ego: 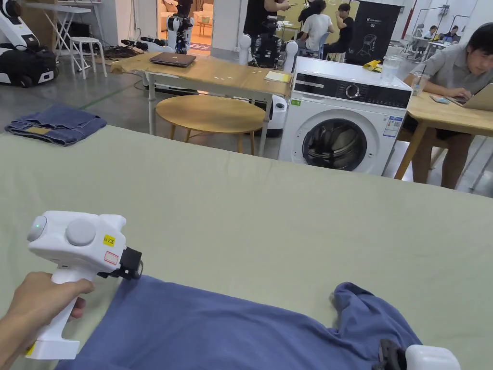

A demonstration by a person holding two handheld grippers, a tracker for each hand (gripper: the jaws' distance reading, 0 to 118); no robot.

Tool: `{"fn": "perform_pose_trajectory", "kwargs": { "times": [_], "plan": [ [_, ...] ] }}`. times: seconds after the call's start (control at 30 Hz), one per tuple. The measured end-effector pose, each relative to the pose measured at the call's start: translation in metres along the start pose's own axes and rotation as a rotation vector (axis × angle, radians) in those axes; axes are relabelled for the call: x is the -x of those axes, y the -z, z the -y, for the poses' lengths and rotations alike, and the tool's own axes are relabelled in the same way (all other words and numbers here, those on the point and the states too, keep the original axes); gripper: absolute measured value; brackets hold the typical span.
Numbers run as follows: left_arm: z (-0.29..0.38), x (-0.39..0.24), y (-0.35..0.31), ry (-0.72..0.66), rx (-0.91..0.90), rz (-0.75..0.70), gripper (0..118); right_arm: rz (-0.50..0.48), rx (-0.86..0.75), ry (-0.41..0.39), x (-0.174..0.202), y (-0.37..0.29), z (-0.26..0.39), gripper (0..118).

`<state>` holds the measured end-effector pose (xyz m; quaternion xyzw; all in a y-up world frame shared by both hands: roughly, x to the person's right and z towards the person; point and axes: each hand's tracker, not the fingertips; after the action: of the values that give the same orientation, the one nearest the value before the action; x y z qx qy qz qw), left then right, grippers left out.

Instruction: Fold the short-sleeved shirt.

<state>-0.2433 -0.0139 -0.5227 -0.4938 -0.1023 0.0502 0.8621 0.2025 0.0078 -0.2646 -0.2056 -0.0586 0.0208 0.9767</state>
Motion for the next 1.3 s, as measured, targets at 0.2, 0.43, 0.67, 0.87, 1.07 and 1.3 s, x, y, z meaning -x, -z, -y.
{"fn": "perform_pose_trajectory", "kwargs": {
  "times": [0.2,0.43,0.67,0.87,1.07,1.3],
  "plan": [
    [-0.001,-0.015,0.023,-0.029,0.104,-0.042,53,0.025,0.065,0.015,-0.016,0.006,0.012,0],
    [0.009,-0.042,0.019,0.122,0.066,-0.127,0,0.045,0.124,0.054,-0.032,0.011,0.022,0],
    [0.017,-0.035,-0.006,0.140,-0.027,-0.074,0,0.035,0.172,0.126,-0.062,0.029,-0.004,0],
    [0.026,-0.031,-0.041,0.126,-0.126,-0.034,0,0.009,0.308,0.159,-0.110,0.089,-0.054,24],
    [0.036,-0.027,-0.058,0.093,-0.167,-0.012,0,-0.016,0.535,0.100,-0.134,0.180,-0.063,58],
    [0.043,-0.026,-0.057,0.091,-0.167,-0.015,0,-0.044,0.738,0.068,-0.135,0.247,-0.033,58]
  ]
}}
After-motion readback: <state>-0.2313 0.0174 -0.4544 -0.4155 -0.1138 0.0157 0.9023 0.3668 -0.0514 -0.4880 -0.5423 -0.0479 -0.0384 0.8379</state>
